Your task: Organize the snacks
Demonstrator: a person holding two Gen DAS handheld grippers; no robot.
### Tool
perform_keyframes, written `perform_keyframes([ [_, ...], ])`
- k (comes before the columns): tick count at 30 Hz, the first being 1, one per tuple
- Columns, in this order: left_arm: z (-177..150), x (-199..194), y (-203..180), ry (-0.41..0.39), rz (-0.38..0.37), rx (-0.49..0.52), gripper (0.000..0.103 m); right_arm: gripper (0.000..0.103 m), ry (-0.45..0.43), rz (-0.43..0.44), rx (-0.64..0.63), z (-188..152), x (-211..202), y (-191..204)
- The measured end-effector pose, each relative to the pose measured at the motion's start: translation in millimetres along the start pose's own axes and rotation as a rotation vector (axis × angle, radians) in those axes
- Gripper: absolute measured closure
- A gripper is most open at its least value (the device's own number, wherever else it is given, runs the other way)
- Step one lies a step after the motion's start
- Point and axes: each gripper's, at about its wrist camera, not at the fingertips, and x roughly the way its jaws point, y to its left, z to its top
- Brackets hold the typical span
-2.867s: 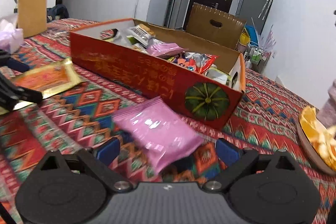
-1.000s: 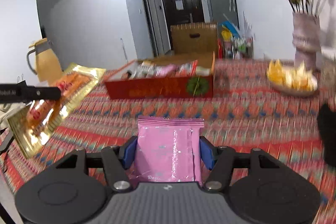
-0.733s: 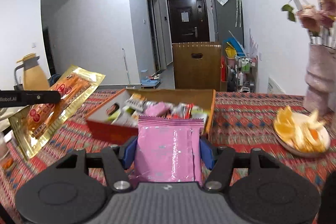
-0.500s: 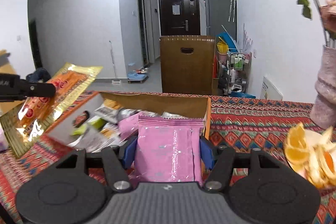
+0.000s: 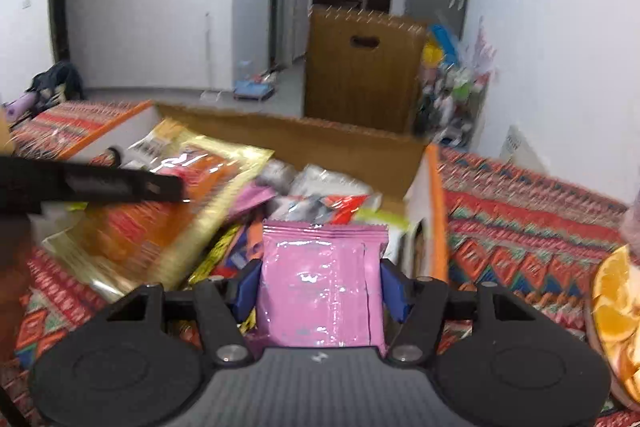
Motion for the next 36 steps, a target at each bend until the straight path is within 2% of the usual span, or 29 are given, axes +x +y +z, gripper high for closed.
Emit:
perform_keyframes([
  [1,-2,-2,-2,-0.016,0.007,0.009,0.071,0.042,0.004,0.013,0.009,0,0,0],
  [3,-2,-3,-3,0.001,-0.018,0.026,0.053,0.039,-0.005,0.017,0.014,0,1,0],
  [4,-2,-3,-2,0.012,-0.037,0.023,0.05,0.037,-0.01,0.023,0.019,-1,1,1],
  [6,-3,-6,-3,0.017,-0.043,0.027,0.048,0.03,-0.011,0.023,0.02,0,-1,1],
  [8,-1,-13,-6,0.012,-0.04,0.042,0.047,0.03,-0.03,0.009,0.007,3,-12,3],
  [10,-2,-28,-10,0.0,-0.054,0.045,0.042,0.029,-0.069,0.009,0.017,8,-31,-2],
  [11,-1,-38,-11,-0.008,-0.07,0.057,0.037,0.028,-0.094,0.009,0.025,11,-43,-5],
  [13,2,-62,-14,-0.028,-0.079,0.099,0.036,0.027,-0.135,0.009,0.041,10,-64,-9],
  [19,6,-141,-17,-0.127,-0.044,0.153,0.033,0.026,-0.202,-0.022,0.059,7,-123,-6],
  [21,2,-170,-17,-0.158,-0.034,0.164,0.029,0.02,-0.232,-0.027,0.063,4,-149,-4],
  [25,-22,-238,-19,-0.238,-0.042,0.208,0.02,0.017,-0.308,-0.028,0.086,-13,-205,4],
  [27,-37,-271,-18,-0.274,-0.038,0.224,0.011,0.014,-0.348,-0.04,0.09,-27,-232,10],
  [30,-69,-317,-12,-0.319,-0.011,0.21,0.009,0.012,-0.407,-0.052,0.108,-61,-274,23],
  [36,-148,-399,2,-0.402,0.044,0.202,0.003,0.006,-0.464,-0.037,0.114,-134,-348,57],
])
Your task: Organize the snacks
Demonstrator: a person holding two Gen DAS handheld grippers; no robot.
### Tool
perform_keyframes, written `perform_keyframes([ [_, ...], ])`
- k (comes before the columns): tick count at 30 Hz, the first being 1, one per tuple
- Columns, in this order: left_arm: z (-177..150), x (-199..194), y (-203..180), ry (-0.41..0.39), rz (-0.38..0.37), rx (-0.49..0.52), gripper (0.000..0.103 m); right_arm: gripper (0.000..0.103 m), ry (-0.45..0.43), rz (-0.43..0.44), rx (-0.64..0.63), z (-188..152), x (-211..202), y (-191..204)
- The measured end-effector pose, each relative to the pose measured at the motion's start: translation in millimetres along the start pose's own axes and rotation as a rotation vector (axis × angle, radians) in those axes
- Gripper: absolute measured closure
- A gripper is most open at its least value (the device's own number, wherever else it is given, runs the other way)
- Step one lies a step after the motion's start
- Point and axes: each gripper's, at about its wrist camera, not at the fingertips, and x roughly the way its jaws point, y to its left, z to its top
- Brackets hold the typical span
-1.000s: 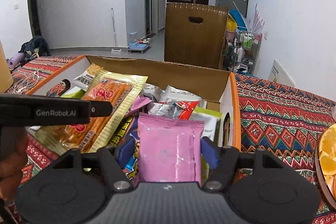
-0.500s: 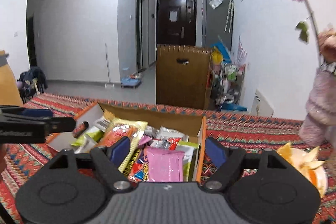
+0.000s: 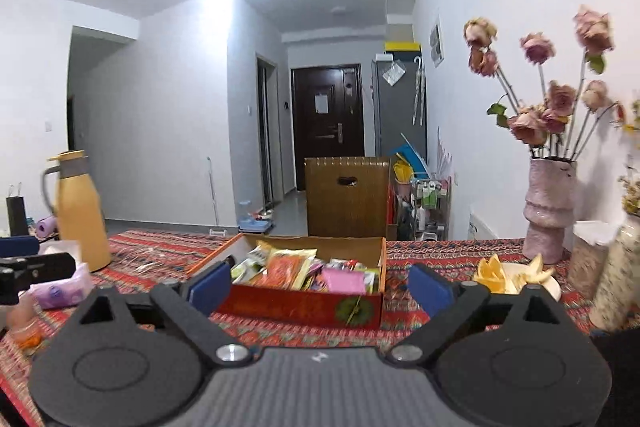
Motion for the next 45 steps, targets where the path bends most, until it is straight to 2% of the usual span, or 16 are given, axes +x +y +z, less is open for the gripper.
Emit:
perform_keyframes([
  [4,-28,-60,-1,-0.032,0.031,-0.007,0.001,0.003,-0.024,0.001,0.008,-26,-60,17],
  [11,-71,-128,-9,-0.029,0.043,0.017,0.0,0.002,0.003,-0.024,-0.006,-75,-126,35],
  [14,-92,-143,-9,-0.005,0.059,0.002,0.0,0.0,0.011,-0.013,-0.02,-100,-145,42],
  [17,-115,-147,-6,0.048,0.07,-0.029,0.0,0.0,0.028,-0.054,-0.028,-126,-154,51],
  [20,-136,-147,-13,0.091,0.105,-0.002,0.0,0.0,0.074,-0.068,-0.003,-151,-161,54],
  [23,-152,-150,-19,0.133,0.067,0.014,0.0,0.0,0.109,-0.056,0.047,-174,-165,59],
  [25,-155,-148,-23,0.155,0.041,0.022,0.0,0.0,0.129,-0.038,0.029,-178,-160,66],
  [31,-156,-146,-25,0.148,0.02,0.028,0.0,0.0,0.138,-0.013,-0.005,-179,-154,75],
  [45,-153,-145,-22,0.15,0.035,0.014,0.0,0.0,0.145,-0.003,0.001,-172,-154,74],
])
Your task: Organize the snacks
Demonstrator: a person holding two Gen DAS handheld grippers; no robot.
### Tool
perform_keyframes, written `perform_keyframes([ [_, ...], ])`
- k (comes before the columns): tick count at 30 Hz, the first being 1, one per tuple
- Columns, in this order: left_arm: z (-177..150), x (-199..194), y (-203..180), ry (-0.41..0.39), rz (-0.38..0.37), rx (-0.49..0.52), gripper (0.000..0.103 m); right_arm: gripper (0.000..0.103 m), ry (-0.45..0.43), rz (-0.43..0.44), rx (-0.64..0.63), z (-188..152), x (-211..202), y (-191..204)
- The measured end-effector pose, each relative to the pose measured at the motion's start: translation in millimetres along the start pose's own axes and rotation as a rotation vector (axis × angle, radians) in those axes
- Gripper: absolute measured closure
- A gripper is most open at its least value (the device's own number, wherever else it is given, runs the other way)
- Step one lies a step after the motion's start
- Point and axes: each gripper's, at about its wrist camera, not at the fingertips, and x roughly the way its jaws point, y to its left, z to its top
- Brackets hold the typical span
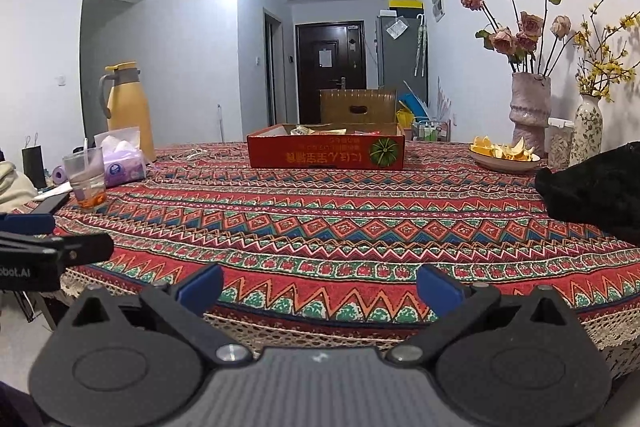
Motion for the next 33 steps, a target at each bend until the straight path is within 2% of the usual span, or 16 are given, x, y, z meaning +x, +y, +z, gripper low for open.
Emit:
perform_keyframes([
  [33,-0.6,1.5,0.3,0.008,0.006,-0.006,0.0,0.0,0.0,-0.006,0.014,-2.1,0.9,-3.1],
])
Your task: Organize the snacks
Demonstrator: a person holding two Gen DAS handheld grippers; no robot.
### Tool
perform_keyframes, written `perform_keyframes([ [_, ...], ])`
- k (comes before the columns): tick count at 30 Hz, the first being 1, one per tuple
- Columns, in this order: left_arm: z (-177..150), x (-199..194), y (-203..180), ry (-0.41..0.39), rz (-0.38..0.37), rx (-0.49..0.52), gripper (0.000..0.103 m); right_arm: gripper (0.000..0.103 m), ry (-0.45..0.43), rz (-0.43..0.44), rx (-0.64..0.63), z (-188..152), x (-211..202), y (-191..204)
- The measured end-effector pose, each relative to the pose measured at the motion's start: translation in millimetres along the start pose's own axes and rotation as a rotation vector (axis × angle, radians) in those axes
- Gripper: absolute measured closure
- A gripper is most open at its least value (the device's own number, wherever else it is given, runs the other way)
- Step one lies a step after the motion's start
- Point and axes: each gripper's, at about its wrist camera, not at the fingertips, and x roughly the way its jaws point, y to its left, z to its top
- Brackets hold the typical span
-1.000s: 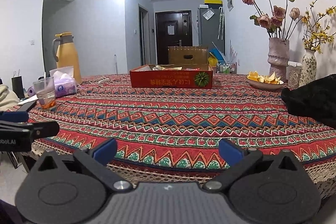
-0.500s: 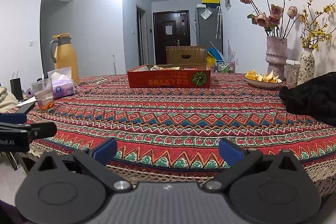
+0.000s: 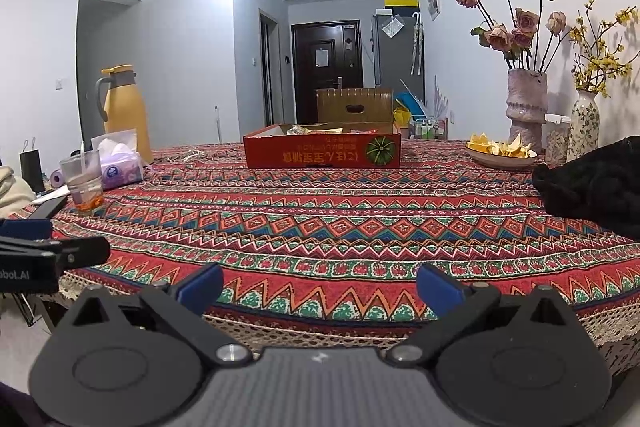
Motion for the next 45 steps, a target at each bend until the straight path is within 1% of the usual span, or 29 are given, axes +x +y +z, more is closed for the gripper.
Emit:
perform_keyframes([
  [45,-1.2,0.0,-0.1,-0.001,0.0,0.007,0.0,0.0,0.005,0.003,0.0,-1.3,0.2,-2.5],
])
